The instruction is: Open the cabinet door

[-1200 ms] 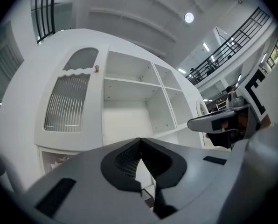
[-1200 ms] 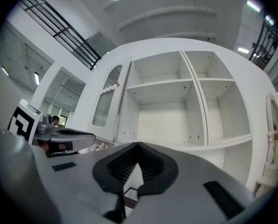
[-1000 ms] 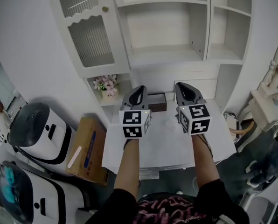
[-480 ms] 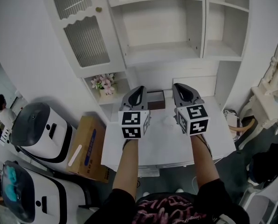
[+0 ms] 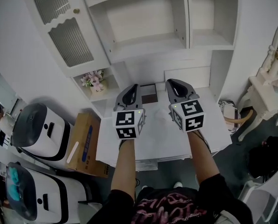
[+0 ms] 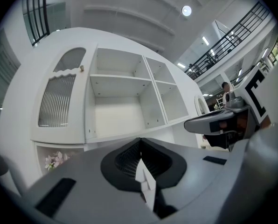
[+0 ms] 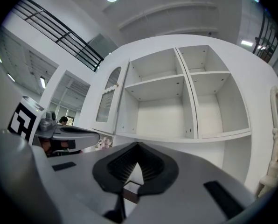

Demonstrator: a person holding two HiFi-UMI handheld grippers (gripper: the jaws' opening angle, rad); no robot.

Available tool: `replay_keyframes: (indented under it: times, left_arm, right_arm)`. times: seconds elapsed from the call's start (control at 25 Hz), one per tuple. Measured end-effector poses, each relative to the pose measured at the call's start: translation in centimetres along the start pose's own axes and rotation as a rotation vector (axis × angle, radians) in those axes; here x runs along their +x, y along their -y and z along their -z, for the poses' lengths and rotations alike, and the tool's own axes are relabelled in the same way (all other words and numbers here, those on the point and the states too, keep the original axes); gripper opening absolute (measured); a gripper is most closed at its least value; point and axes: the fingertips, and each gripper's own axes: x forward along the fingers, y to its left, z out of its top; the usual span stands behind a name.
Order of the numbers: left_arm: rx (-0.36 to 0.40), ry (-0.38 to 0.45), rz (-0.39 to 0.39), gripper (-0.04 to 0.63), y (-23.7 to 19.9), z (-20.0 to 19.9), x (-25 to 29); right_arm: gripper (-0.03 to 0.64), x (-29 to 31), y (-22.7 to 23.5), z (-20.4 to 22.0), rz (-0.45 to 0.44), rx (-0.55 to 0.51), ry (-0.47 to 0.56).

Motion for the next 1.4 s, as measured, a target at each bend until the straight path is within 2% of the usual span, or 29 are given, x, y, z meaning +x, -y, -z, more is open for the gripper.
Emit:
replay_keyframes:
  times: [0.36,0.72,1.04,1.4]
  left_arm:
    - [-0.023,0.006,-0.007,0.015,-2.2,1.1,0.1]
    - [-0.046,0.051,-0.002,0.015,-9.3,0.9,0.5]
    - [-0.045,0.082,0.029,0.015,-13.7,0.4,0.2]
    - [-0.045,0.082,-0.001,0.015,-14.7,0.7,1.0]
  right_arm:
    - [0.014,1.6,-1.0,0.7,0.007,-0.003,-0.016]
    - [0.015,6.4,-4.5,-0.7,0.037,-0.025,-0.001]
    - [0.015,9.3,-7.6,-2.1,0.072,-0.04,0.011]
    - [0.015,11.0,-7.9,-2.1,0.034,-0.042,0.026]
